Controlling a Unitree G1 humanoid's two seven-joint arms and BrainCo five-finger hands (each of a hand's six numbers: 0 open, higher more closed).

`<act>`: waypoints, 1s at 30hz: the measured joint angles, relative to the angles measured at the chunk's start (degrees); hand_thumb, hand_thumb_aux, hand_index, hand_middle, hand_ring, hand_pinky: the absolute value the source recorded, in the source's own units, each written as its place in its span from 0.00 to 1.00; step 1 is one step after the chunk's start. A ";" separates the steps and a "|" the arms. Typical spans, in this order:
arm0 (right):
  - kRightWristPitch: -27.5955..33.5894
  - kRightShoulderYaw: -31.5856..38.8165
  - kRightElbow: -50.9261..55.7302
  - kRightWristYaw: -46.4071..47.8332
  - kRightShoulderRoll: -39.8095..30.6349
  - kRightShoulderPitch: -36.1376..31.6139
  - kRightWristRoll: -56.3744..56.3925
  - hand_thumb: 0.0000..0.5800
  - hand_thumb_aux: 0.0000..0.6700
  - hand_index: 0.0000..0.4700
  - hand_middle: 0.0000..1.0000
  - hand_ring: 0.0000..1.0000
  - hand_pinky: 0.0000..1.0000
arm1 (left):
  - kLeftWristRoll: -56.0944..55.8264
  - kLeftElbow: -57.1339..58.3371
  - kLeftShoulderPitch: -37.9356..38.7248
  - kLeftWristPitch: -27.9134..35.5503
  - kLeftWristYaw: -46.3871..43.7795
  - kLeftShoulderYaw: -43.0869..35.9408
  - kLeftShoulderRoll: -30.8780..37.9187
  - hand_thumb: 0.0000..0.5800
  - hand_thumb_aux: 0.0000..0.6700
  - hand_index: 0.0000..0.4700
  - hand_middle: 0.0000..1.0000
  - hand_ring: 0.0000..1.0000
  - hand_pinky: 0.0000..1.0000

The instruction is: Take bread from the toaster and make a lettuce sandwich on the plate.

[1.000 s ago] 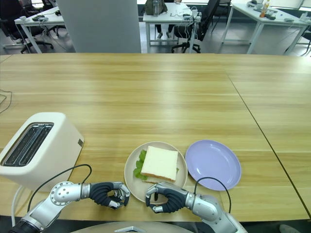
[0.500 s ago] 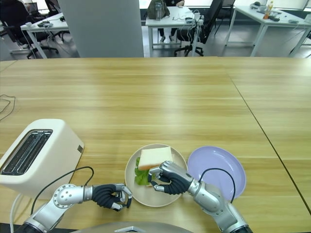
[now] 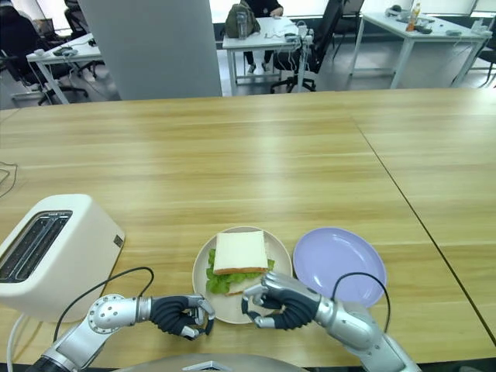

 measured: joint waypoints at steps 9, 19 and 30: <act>5.22 0.06 -3.31 10.79 -7.79 3.98 5.83 1.00 1.00 0.98 1.00 1.00 1.00 | -3.51 -2.61 3.25 2.72 -5.44 -0.85 2.76 1.00 1.00 0.98 1.00 1.00 1.00; 6.20 2.71 8.23 6.24 0.55 -1.16 -16.66 1.00 1.00 0.98 1.00 1.00 1.00 | 3.58 -0.26 1.23 2.13 -2.62 -3.14 0.31 1.00 1.00 0.98 1.00 1.00 1.00; 6.14 5.64 16.69 -2.46 8.98 -8.49 -28.75 1.00 1.00 0.98 1.00 1.00 1.00 | 14.68 5.11 -4.26 1.60 3.01 -5.65 -0.60 1.00 1.00 0.98 1.00 1.00 1.00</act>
